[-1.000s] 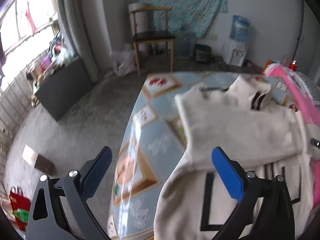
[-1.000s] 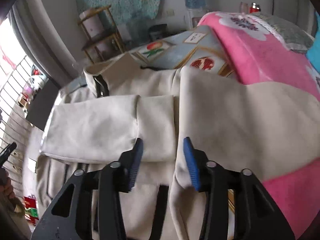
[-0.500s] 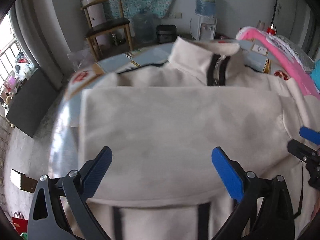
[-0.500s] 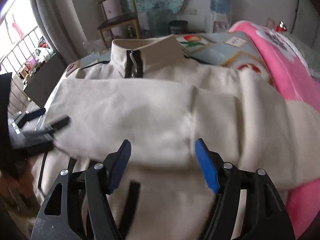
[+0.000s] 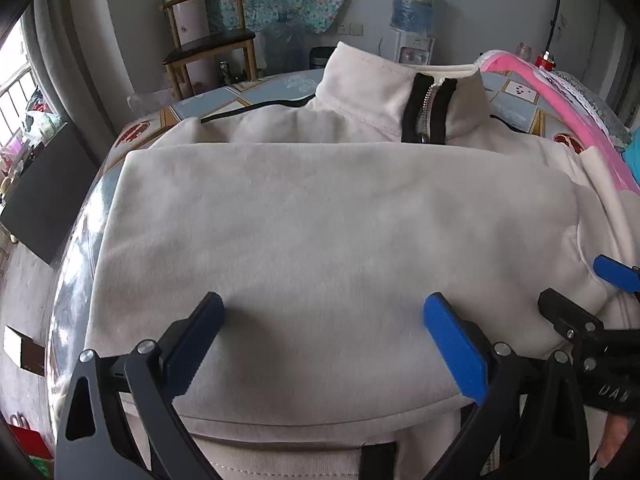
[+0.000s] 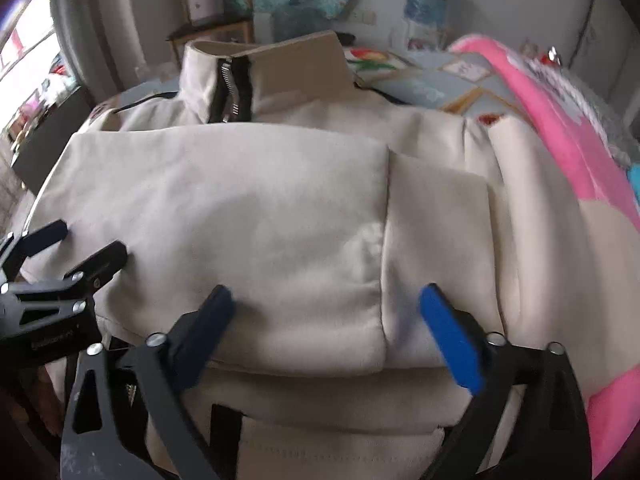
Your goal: Fold large clothes
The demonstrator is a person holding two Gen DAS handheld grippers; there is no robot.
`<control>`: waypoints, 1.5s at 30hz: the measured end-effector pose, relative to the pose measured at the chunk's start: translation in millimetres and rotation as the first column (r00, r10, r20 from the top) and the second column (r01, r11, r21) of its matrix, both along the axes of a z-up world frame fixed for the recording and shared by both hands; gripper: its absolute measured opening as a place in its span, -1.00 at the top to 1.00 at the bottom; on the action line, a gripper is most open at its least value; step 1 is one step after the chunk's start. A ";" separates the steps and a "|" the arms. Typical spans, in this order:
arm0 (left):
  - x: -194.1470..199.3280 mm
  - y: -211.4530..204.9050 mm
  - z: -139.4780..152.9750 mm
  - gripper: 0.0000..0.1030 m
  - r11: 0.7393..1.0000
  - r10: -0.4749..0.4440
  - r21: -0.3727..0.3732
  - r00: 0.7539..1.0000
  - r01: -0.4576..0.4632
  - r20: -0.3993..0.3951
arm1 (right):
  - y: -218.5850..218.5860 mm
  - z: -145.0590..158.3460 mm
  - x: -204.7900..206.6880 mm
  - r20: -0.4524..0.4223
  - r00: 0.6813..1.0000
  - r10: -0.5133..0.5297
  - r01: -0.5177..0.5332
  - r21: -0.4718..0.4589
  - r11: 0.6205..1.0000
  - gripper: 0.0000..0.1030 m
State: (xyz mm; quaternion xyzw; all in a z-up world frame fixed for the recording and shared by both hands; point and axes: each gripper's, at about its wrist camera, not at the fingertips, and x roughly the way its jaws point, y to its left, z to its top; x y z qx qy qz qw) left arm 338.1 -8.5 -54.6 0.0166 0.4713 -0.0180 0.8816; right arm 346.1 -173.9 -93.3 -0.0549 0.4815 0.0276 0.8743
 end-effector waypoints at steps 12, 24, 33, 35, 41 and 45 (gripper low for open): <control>4.3 0.7 1.8 -0.92 1.000 -0.021 0.003 0.998 0.021 -0.055 | 1.0 -0.6 11.6 -0.104 0.994 0.010 -0.011 -0.007 1.000 -0.86; 9.3 -0.5 2.7 -0.92 1.000 0.001 0.003 0.994 -0.001 -0.105 | 0.4 -2.2 11.0 -0.102 0.995 0.014 -0.015 -0.012 1.000 -0.86; 9.1 0.0 2.6 -0.92 1.000 0.002 0.003 0.994 -0.002 -0.110 | 1.8 -1.4 13.8 -0.124 0.992 0.008 -0.010 -0.015 1.000 -0.86; 9.7 -0.4 2.6 -0.92 1.000 0.007 0.005 0.993 -0.007 -0.116 | 0.9 -1.6 13.5 -0.118 0.993 0.010 -0.012 -0.014 1.000 -0.86; 12.3 -0.6 2.9 -0.92 1.000 0.015 0.006 0.990 -0.014 -0.138 | 1.2 -1.7 16.4 -0.133 0.991 0.003 -0.005 -0.015 1.000 -0.86; 8.8 -0.9 2.9 -0.92 1.000 0.014 0.006 0.994 -0.014 -0.105 | 1.5 -1.8 20.2 -0.143 0.990 0.000 -0.003 -0.017 1.000 -0.86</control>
